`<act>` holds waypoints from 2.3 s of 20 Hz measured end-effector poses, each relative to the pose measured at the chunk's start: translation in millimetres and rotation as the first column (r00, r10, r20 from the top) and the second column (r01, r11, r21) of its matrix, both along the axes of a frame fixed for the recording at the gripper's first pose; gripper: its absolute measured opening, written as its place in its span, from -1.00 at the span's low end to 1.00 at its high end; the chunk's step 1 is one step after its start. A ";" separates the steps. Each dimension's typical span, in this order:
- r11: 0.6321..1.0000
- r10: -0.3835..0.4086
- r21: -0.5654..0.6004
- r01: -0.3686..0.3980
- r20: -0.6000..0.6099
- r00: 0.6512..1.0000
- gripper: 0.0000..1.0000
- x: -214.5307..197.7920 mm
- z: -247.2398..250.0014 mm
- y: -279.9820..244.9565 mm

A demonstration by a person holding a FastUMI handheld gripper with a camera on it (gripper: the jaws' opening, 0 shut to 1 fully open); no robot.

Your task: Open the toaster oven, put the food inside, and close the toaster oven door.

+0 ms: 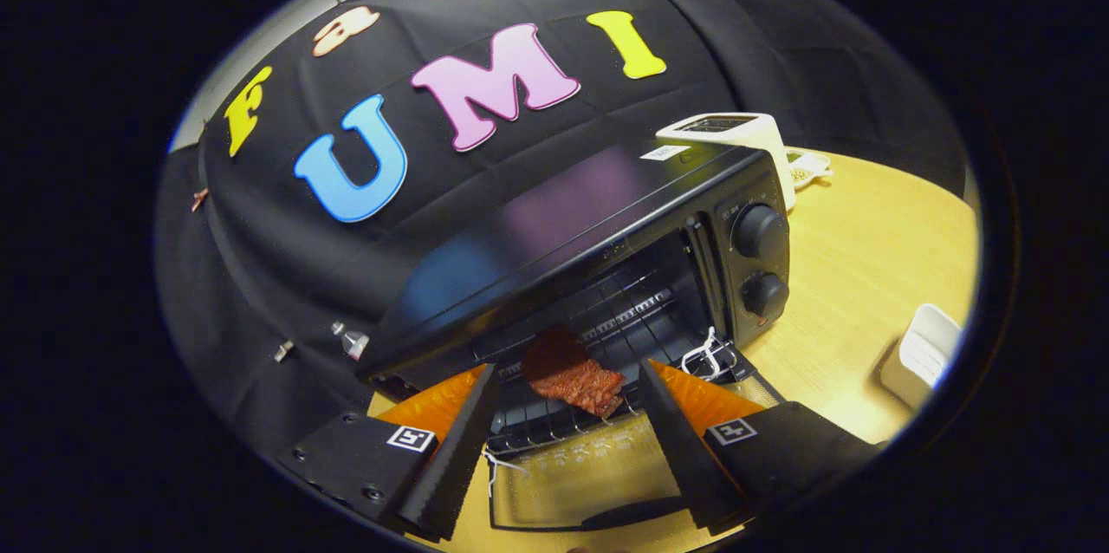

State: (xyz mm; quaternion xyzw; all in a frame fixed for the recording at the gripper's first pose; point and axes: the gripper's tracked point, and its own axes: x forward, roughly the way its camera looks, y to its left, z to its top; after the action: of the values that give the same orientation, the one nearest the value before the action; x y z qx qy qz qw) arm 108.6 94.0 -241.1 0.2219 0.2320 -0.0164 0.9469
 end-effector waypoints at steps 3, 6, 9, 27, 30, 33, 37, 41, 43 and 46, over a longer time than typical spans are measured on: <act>0.988 0.070 -0.136 -0.072 -0.025 0.997 0.96 -28.0 9.7 -3.4; 0.958 0.148 -0.241 -0.158 -0.058 0.987 0.96 -55.0 14.0 -2.7; 0.935 0.188 -0.285 -0.211 -0.106 0.976 0.96 -84.7 9.1 -3.4; 0.860 0.196 -0.341 -0.379 -0.464 0.864 0.97 -136.3 -119.9 -10.8; 0.879 0.161 -0.331 -0.344 -0.472 0.867 0.97 -128.6 -126.0 -12.4; 0.889 0.148 -0.314 -0.332 -0.490 0.859 0.97 -126.5 -127.8 -8.6; 0.893 0.149 -0.310 -0.325 -0.479 0.865 0.97 -127.5 -113.3 -7.4; 0.895 0.168 -0.304 -0.327 -0.448 0.878 0.97 -125.7 -92.0 -5.1; 0.899 0.175 -0.299 -0.320 -0.424 0.889 0.97 -121.0 -80.8 -4.0; 0.906 0.185 -0.286 -0.312 -0.395 0.900 0.97 -114.4 -65.4 -1.9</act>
State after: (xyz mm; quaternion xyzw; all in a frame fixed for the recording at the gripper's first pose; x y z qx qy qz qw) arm -5.8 92.1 -306.5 0.0153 0.4212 0.0262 0.9065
